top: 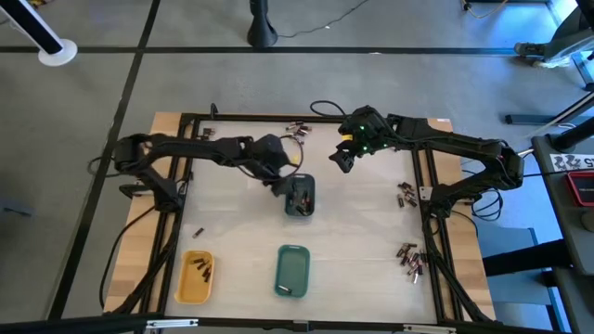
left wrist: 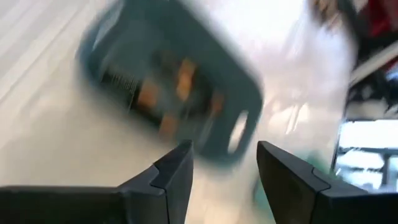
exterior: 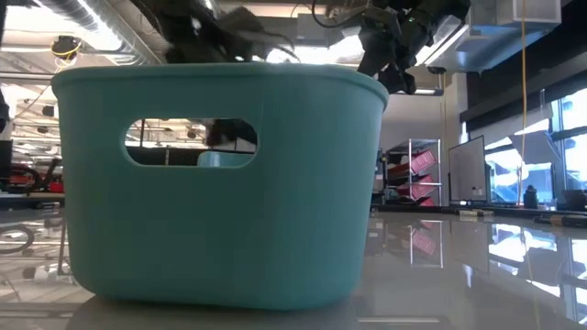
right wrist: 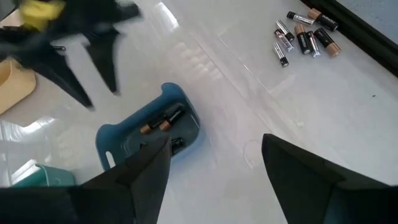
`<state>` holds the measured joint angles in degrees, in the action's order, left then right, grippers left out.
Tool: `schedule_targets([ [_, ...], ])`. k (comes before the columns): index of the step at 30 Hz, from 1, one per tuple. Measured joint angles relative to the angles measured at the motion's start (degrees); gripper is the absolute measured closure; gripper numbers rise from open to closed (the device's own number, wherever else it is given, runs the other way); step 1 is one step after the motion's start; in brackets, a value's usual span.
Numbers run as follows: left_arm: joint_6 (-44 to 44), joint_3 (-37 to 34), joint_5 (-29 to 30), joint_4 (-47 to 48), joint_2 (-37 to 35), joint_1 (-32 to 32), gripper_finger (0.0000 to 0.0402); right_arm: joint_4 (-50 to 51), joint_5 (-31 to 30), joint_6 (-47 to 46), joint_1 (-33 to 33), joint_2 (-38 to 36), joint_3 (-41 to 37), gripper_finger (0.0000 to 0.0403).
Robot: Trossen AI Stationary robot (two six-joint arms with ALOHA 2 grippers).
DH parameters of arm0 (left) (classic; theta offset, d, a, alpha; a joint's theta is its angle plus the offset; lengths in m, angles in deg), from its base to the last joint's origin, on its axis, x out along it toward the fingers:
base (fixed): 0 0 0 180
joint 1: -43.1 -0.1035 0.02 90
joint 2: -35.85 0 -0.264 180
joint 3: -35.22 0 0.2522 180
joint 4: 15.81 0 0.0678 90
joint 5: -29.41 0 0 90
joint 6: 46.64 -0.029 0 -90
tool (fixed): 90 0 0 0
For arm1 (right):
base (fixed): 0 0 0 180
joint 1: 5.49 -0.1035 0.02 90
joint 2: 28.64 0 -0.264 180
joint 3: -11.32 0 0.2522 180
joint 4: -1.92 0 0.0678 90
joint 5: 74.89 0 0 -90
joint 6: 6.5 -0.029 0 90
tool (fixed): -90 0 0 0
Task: Sort batteries
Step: Put the small black battery into the yellow bin
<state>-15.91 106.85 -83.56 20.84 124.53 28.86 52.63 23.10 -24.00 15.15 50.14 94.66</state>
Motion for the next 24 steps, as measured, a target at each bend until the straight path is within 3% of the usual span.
schedule_targets([
  [6, 1.59, -0.33, 9.38, 36.25, -8.44, 6.10, 0.0235, -1.19, -0.07, 0.28, 0.00, 0.02, 0.00, 0.0149],
  [10, 6.96, -3.42, 10.55, 48.62, -9.76, 11.76, 0.0235, -4.41, -0.09, 1.03, 0.00, 0.04, 0.00, 0.0149],
  [15, 14.18, -9.79, 5.18, 50.40, -9.84, 18.44, 0.0235, -5.82, 0.05, 1.32, 0.00, 0.07, 0.00, 0.0149],
  [24, 23.63, -20.15, 1.46, 40.06, -9.81, 24.33, 0.0235, -5.55, 0.46, 2.45, -0.02, 0.07, 0.00, 0.0149],
])
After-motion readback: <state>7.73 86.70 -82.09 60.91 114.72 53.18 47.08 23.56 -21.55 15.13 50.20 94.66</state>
